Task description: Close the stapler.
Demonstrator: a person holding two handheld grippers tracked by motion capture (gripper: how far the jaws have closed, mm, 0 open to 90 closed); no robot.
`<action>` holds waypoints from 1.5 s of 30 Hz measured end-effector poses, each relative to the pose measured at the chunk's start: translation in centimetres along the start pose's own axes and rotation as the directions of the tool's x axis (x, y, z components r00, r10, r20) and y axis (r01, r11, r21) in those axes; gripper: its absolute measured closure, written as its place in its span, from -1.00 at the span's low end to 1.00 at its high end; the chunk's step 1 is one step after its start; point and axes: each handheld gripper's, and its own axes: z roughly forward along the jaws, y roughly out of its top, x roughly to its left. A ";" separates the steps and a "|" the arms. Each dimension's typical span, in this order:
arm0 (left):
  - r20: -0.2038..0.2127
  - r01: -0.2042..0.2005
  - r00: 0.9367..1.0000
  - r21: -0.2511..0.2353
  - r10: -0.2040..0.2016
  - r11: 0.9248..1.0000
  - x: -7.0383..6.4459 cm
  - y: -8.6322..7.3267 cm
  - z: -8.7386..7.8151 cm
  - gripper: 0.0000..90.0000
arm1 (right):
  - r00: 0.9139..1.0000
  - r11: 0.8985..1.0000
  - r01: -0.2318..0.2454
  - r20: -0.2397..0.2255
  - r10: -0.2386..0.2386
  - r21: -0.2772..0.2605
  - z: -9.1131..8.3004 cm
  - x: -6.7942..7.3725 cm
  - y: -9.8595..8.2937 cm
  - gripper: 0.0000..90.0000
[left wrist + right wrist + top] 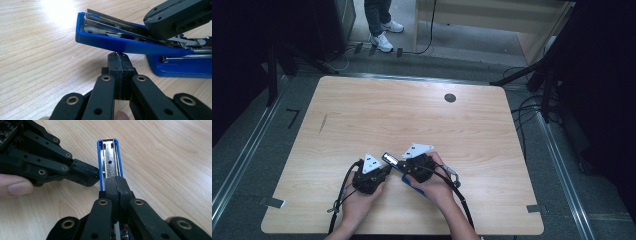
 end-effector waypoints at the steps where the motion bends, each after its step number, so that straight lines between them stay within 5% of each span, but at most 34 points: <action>1: 0.002 -0.001 1.000 -0.001 0.001 1.000 0.0 0.0 -0.1 1.00 | 1.000 1.000 0.001 0.000 -0.001 -0.002 0.0 0.0 0.0 1.00; 15: 0.030 -0.027 0.999 -0.025 0.028 0.999 -0.7 -0.1 -0.7 1.00 | 1.000 1.000 0.012 0.005 -0.012 -0.018 -0.5 0.1 0.0 1.00; 20: 0.071 -0.039 0.997 -0.054 0.042 0.998 -1.2 -0.3 -1.1 1.00 | 1.000 1.000 0.013 0.004 -0.013 -0.026 -0.8 0.2 0.1 1.00; 30: 0.128 -0.062 0.989 -0.050 0.068 0.997 -2.8 -0.7 -0.7 1.00 | 1.000 0.998 0.017 0.003 -0.017 -0.058 -1.5 0.2 0.4 1.00; 32: 0.156 -0.082 0.984 -0.061 0.090 0.995 -3.1 -0.7 -0.6 1.00 | 1.000 0.998 0.016 0.004 -0.016 -0.063 -1.6 0.3 0.4 1.00; 45: 0.181 -0.154 0.970 -0.063 0.163 0.986 -4.7 -0.5 0.4 1.00 | 1.000 0.996 0.018 0.001 -0.018 -0.089 -2.8 0.3 0.5 1.00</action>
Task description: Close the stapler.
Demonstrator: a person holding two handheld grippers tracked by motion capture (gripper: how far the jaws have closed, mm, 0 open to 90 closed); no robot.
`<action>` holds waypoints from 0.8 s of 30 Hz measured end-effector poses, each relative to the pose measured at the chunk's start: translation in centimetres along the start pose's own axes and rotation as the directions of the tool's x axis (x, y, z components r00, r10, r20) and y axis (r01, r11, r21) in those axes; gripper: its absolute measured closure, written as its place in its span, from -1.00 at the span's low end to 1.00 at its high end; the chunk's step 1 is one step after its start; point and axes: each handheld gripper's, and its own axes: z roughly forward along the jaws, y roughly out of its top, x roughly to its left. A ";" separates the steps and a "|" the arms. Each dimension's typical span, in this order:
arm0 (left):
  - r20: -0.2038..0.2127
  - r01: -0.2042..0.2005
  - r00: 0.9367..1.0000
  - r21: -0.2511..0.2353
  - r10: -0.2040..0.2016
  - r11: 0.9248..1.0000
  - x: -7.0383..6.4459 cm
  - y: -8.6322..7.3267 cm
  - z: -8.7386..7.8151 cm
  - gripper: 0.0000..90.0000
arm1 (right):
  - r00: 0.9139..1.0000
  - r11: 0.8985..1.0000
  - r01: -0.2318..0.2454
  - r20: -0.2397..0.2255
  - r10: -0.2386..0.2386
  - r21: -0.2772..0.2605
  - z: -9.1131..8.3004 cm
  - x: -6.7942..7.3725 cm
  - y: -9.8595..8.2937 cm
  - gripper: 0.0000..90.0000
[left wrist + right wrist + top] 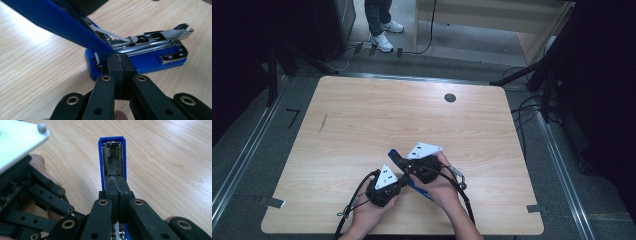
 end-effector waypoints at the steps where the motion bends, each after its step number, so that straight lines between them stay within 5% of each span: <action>1: -0.001 -0.004 1.000 0.004 0.004 1.000 -0.1 0.1 0.1 1.00 | 1.000 1.000 -0.001 0.001 0.001 0.001 -0.1 0.0 0.0 1.00; 8: 0.005 -0.046 0.999 0.030 0.046 0.998 -0.5 0.4 0.8 1.00 | 1.000 1.000 0.002 0.002 -0.002 -0.008 -0.8 -0.1 -0.1 1.00; 24: 0.012 -0.075 0.997 0.040 0.074 0.996 -0.8 0.5 1.1 1.00 | 1.000 1.000 -0.005 -0.001 0.005 -0.022 -1.4 -0.2 -0.4 1.00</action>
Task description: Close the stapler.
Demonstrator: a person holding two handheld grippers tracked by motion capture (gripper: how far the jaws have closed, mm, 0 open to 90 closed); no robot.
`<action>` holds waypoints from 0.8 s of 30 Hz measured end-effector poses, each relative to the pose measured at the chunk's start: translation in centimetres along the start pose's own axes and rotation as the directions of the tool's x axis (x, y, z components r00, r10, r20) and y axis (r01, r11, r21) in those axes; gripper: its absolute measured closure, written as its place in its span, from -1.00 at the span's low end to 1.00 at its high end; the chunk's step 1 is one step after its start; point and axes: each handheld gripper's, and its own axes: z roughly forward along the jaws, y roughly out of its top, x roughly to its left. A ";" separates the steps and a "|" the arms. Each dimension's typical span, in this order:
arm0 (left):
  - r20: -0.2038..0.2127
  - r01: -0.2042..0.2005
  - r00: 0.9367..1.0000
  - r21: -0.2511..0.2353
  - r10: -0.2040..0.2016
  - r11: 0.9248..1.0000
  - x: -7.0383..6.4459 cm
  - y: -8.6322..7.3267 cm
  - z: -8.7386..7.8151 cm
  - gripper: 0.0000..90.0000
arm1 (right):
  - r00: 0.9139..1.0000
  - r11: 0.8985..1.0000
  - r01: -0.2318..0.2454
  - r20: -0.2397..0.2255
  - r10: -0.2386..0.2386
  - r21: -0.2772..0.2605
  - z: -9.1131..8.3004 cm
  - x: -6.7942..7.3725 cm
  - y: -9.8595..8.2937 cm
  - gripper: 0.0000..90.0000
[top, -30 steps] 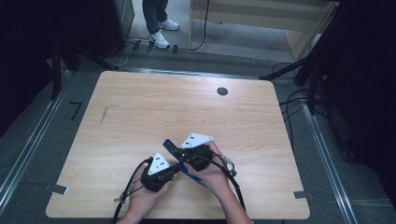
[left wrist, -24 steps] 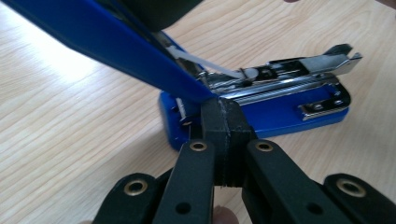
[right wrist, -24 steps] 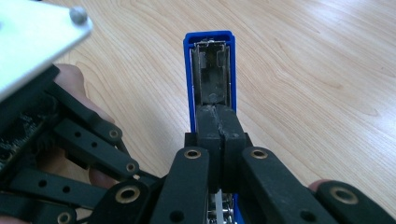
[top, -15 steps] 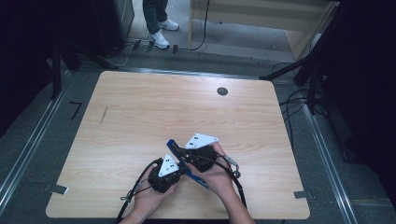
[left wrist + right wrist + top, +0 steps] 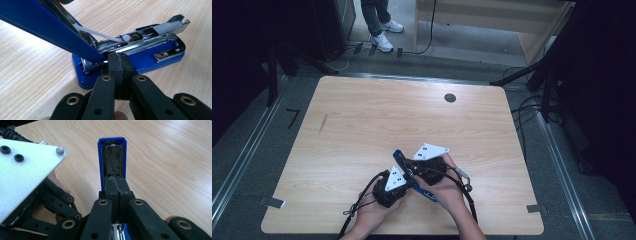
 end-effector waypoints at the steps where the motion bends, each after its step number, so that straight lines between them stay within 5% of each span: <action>1: 0.003 0.007 1.000 -0.002 -0.007 1.000 0.0 0.0 0.0 1.00 | 1.000 1.000 0.004 0.001 -0.004 -0.001 0.0 0.0 0.0 1.00; 24: 0.010 0.006 1.000 0.005 -0.006 1.000 0.1 -0.1 -0.2 1.00 | 1.000 0.999 -0.012 -0.005 0.011 -0.032 -1.8 -0.2 -0.9 1.00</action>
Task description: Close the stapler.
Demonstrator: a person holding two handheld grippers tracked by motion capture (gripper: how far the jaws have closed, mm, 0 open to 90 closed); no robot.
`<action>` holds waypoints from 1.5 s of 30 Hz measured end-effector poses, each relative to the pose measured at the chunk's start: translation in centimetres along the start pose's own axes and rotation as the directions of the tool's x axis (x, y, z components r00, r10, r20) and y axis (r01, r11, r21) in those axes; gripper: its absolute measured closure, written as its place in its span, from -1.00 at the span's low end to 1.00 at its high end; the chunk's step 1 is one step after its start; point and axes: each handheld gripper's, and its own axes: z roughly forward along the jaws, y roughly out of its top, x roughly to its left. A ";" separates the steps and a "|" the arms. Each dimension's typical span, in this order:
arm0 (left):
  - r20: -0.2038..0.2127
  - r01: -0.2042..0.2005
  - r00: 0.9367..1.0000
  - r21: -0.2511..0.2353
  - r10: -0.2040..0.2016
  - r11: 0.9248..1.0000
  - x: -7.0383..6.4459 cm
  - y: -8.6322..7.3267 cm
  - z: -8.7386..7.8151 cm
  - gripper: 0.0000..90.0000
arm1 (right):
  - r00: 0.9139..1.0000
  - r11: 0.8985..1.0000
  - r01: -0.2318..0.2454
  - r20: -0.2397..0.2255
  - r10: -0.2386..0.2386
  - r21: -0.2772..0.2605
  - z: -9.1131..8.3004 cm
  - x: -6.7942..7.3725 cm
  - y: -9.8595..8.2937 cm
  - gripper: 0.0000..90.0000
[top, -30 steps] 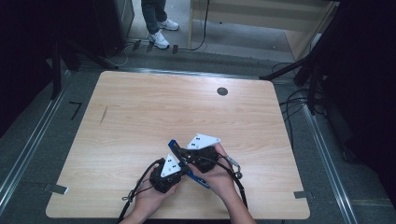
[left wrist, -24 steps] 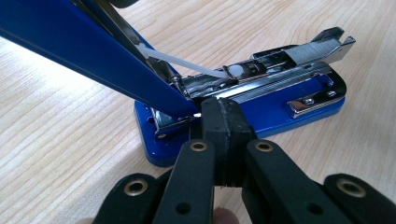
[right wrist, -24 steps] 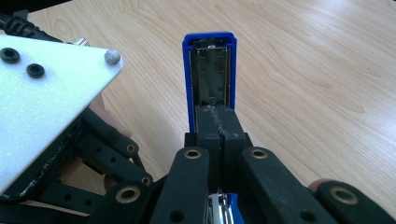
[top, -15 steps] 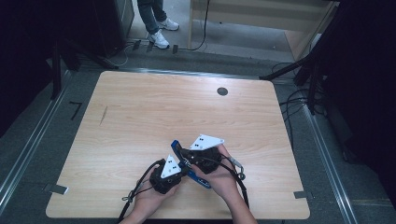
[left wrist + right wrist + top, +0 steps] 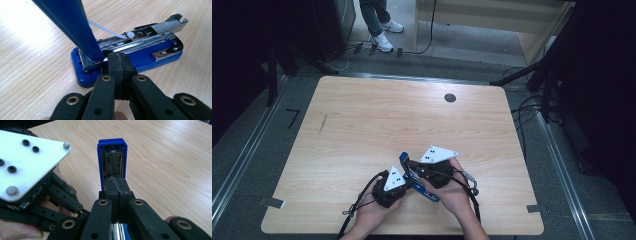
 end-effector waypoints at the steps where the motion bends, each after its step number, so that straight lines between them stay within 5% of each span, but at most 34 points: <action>1: 0.000 0.000 1.000 0.000 0.000 1.000 0.0 0.0 0.0 1.00 | 1.000 1.000 0.002 -0.001 -0.002 -0.004 -0.1 -0.1 -0.1 1.00; 32: 0.006 0.019 1.000 -0.001 -0.019 1.000 0.2 0.0 0.0 1.00 | 1.000 0.999 -0.031 0.003 0.031 -0.029 -1.6 -0.2 -1.7 1.00; 45: 0.006 0.022 1.000 0.000 -0.022 1.000 0.3 0.0 0.0 1.00 | 0.996 0.995 -0.063 0.054 0.068 -0.079 -3.1 -1.2 -0.7 1.00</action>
